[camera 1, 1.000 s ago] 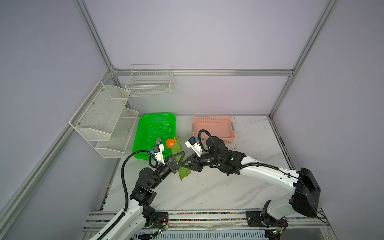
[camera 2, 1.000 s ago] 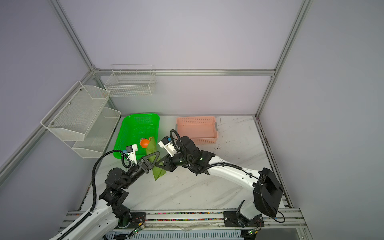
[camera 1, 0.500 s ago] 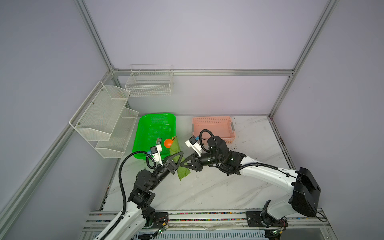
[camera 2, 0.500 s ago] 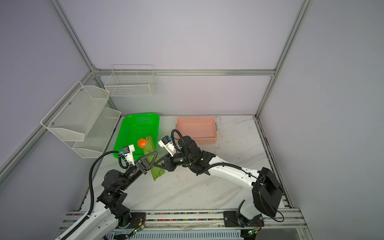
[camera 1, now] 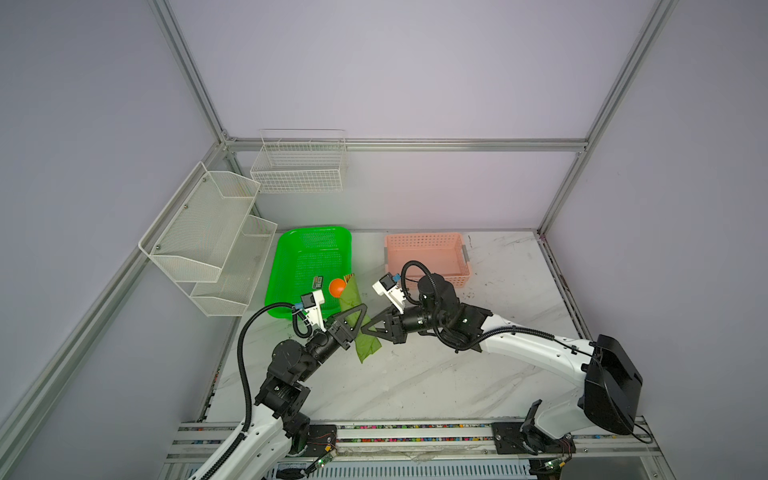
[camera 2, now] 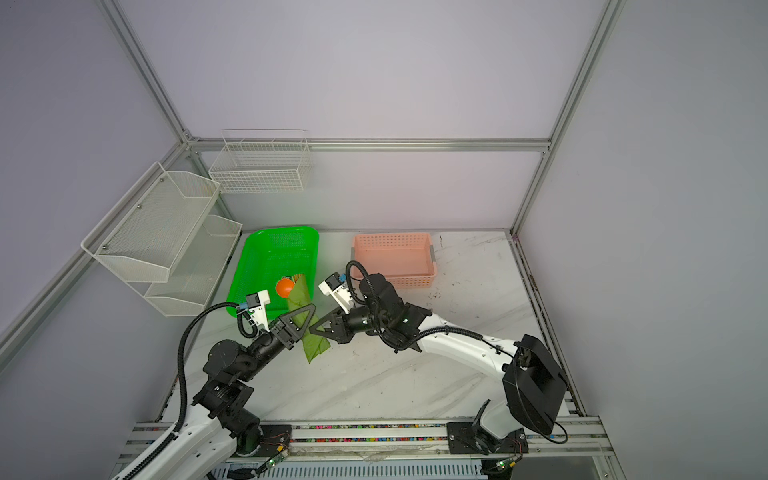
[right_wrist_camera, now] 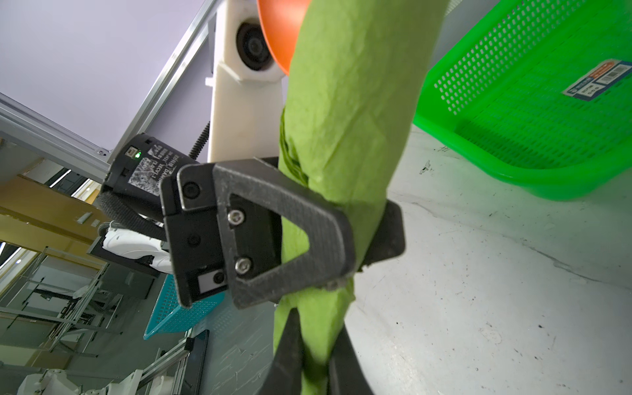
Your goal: Place the utensils on the paper napkin and roll it up
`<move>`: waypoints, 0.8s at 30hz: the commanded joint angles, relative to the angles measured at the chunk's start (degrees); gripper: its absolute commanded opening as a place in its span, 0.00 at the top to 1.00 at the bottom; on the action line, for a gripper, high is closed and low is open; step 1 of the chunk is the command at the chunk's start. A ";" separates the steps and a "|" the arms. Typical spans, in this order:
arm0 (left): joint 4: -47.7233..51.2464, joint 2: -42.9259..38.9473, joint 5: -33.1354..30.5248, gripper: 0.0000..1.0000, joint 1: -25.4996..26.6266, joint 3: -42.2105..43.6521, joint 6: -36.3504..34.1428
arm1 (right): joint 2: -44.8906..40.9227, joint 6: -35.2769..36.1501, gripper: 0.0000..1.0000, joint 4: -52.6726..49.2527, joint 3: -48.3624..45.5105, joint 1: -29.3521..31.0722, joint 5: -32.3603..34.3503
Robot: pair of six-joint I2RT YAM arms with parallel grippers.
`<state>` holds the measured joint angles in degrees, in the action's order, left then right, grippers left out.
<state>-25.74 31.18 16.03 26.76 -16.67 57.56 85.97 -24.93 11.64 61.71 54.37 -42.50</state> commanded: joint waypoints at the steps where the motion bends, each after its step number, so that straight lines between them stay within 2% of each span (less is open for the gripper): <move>1: -5.10 0.02 0.44 0.73 0.39 -7.12 2.01 | 1.56 0.48 1.00 0.66 -1.33 0.91 -3.43; 5: -5.20 0.11 0.00 0.60 0.39 -7.15 2.20 | 2.52 0.41 1.00 1.01 -1.16 0.87 -4.12; 10: -4.98 0.69 0.31 0.59 0.39 -7.83 2.15 | 3.75 0.64 1.00 0.72 -1.10 0.86 -4.68; 24: 1.08 -1.02 0.65 0.83 -0.35 -9.34 -0.12 | 2.43 2.29 1.00 -1.77 -1.72 0.83 -3.44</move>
<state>-20.88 31.73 15.38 26.63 -18.02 57.60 88.68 -23.75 12.64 61.23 54.76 -46.39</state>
